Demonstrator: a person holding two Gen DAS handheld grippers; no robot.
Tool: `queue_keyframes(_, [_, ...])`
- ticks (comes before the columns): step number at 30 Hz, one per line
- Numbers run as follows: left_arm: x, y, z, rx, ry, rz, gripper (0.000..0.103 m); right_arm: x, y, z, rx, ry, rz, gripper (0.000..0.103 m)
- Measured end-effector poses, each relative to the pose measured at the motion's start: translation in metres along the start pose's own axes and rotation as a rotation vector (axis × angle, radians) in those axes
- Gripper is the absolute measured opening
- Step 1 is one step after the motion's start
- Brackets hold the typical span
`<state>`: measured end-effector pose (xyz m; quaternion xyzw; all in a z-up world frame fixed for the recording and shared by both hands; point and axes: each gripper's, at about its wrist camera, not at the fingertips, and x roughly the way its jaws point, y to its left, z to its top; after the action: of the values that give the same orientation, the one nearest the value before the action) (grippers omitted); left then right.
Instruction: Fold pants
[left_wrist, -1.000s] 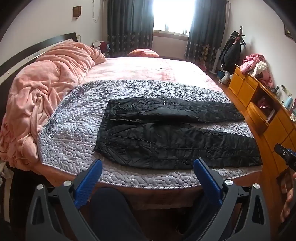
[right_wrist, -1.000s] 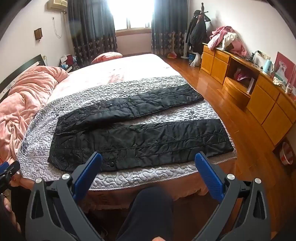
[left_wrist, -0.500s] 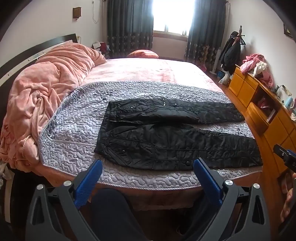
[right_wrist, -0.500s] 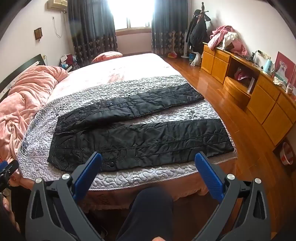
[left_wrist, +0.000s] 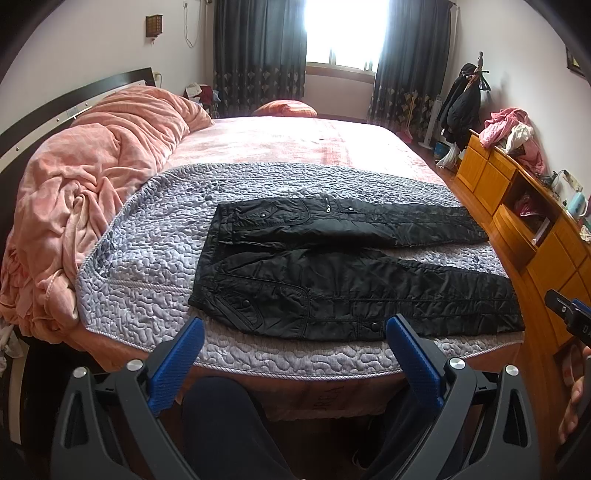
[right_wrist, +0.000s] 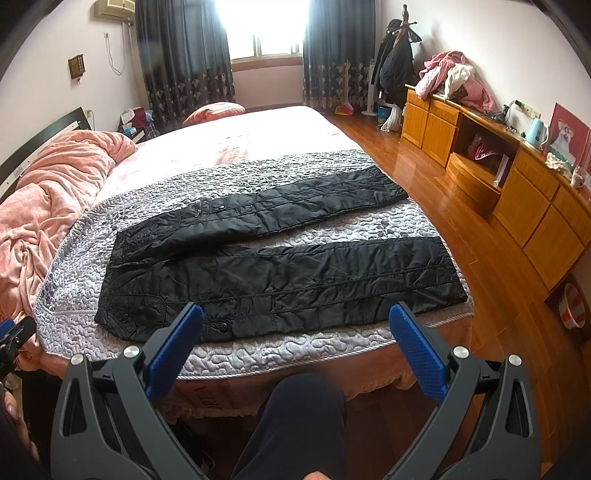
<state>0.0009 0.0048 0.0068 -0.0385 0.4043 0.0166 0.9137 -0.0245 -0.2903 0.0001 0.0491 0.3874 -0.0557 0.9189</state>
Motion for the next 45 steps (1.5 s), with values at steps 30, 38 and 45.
queue_keyframes(30, [-0.003,-0.008,0.004,0.006,-0.002,-0.001,0.099,0.001,-0.004,-0.006,0.005,-0.002,-0.002,0.1])
queue_keyframes(38, [-0.002,-0.012,0.0,0.007,0.0,-0.002,0.099,0.0,-0.004,-0.006,0.005,-0.002,-0.002,0.1])
queue_keyframes(45, [-0.002,-0.014,0.0,0.01,0.0,-0.006,0.099,0.001,-0.004,-0.007,0.005,-0.002,-0.001,0.1])
